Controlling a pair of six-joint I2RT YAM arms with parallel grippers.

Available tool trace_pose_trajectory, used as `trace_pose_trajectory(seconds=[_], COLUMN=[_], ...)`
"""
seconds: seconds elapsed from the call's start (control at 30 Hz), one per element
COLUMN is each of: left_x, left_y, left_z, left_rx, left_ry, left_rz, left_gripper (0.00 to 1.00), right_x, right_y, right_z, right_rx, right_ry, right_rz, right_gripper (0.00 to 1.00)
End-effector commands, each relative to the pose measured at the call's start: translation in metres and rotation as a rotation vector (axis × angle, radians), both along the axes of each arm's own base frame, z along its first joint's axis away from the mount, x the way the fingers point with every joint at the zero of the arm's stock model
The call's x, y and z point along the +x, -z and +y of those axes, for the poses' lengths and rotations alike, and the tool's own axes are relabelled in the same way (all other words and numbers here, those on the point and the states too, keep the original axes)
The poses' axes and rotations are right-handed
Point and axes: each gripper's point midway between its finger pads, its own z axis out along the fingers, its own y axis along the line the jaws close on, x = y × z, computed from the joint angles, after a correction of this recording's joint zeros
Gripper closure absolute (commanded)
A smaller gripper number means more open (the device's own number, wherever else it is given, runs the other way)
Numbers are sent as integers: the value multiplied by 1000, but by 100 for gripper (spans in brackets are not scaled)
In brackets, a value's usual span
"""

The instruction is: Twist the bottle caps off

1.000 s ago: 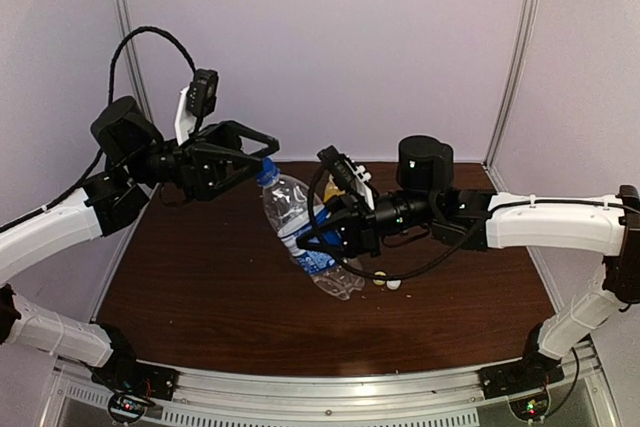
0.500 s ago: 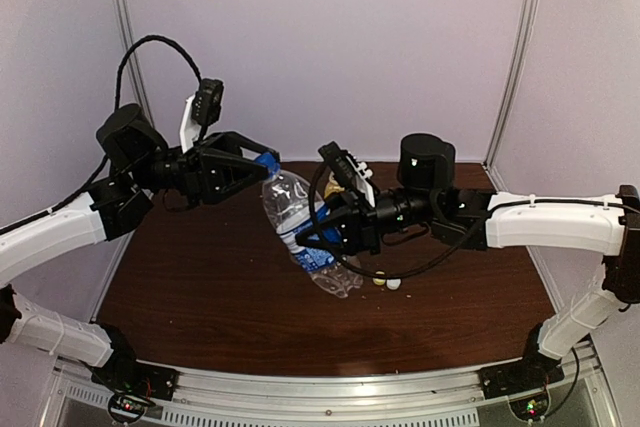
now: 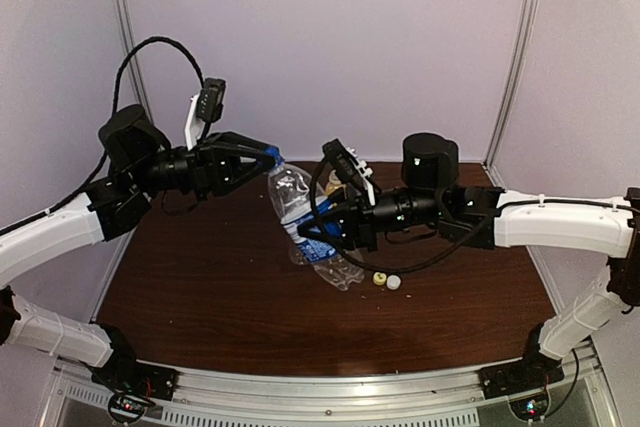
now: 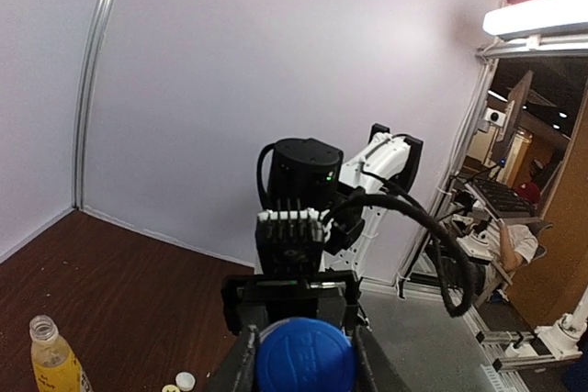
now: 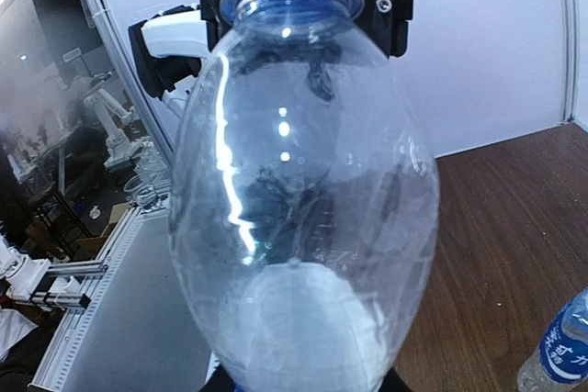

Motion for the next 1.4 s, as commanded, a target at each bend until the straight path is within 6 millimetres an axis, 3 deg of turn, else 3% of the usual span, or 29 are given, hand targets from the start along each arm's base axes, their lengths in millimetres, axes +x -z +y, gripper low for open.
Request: trace_pose_trajectory(seconds=[0.0, 0.4, 0.7, 0.97, 1.13, 1.37], left_x=[24, 71, 63, 63, 88, 101], left_y=[-7, 11, 5, -5, 18, 39], left_z=[8, 20, 11, 21, 39, 41], left_rx=[3, 41, 23, 10, 85, 140], left_ry=[-172, -432, -353, -406, -600, -663], left_rz=[51, 300, 234, 215, 364, 433], left_gripper=[97, 92, 87, 88, 84, 79], right_x=[27, 61, 48, 42, 65, 79], right_y=[-4, 13, 4, 4, 10, 8], right_z=[-8, -15, -7, -6, -11, -14], right_rx=[-33, -133, -81, -72, -124, -156], right_ry=[172, 371, 279, 246, 378, 474], right_rz=[-55, -107, -111, -117, -108, -153], right_gripper=[72, 72, 73, 73, 76, 75])
